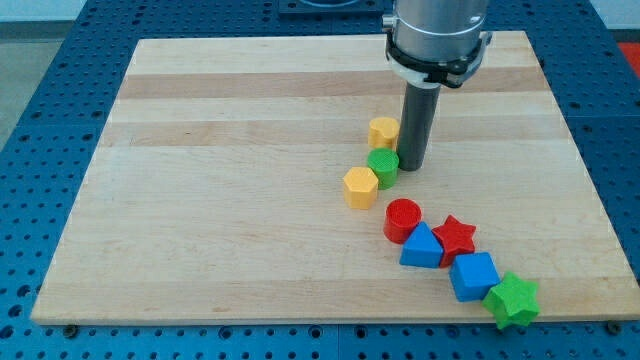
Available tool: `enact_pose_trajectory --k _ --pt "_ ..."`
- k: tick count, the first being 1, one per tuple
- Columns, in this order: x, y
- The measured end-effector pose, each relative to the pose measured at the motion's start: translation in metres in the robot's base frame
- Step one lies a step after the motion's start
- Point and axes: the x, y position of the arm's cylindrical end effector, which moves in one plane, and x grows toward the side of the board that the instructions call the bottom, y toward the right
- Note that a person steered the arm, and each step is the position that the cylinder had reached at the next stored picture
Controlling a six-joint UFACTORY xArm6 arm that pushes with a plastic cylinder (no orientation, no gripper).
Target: Place the green circle in between the yellow blocks
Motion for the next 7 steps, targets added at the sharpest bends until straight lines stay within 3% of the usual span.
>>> enact_pose_trajectory --k 3,4,5,7 --pt "-0.038 0.007" --pt "-0.034 0.007" --pt "0.009 0.007" --pt "0.016 0.003"
